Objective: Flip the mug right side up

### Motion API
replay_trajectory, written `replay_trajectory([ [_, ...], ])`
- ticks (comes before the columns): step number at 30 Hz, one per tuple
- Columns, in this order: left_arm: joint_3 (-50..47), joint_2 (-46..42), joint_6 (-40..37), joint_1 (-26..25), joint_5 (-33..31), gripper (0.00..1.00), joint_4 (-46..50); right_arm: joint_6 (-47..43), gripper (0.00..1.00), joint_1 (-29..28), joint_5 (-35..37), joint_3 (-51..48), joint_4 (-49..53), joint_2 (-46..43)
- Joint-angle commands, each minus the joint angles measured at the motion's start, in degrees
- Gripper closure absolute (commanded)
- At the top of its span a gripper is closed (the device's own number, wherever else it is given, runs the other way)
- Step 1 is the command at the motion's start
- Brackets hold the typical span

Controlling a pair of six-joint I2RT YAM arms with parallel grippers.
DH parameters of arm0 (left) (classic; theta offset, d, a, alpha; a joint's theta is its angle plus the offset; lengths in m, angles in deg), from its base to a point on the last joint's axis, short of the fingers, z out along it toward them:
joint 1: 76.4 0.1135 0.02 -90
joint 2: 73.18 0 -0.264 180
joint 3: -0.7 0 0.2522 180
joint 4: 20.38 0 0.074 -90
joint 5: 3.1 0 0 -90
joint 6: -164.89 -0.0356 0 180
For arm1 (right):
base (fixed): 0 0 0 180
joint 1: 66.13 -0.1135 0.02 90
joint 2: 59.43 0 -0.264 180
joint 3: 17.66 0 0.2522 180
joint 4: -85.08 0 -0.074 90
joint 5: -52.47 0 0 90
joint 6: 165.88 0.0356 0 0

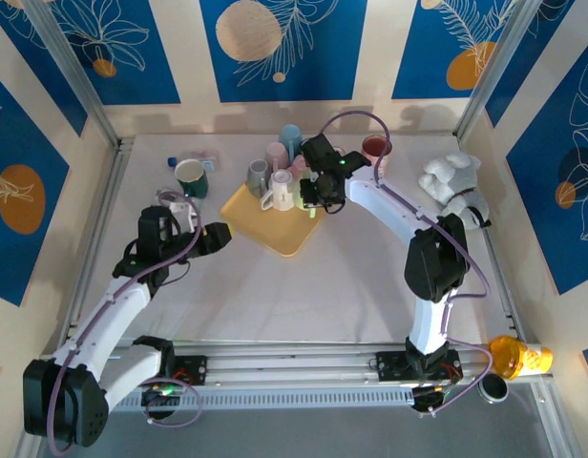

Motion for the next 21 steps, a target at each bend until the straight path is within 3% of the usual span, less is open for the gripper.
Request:
replay_trajectory([
  [1,-1.45,0.22,4.22,-0.48,2.93,0.45,-7.19,-0.61,1.00,-0.93,-4.94,0.19,-4.69,-5.93],
  [5,-2.80,1.14,9.24,-0.48,4.38,0.44,-13.28,0.56,1.00,-0.85,-10.96,-1.71,-9.88,-10.13],
  [11,-7.27,3.41,25.76,-1.57,4.89,0.39,-34.84,2.67,1.00,0.59,-22.67,-8.06,-22.67,-15.11],
  [21,-5.70,6.96,35.56,-7.11,-0.07,0.34,-51.37,12.89,1.00,2.13,-35.08,-15.52,-41.64,-18.90],
])
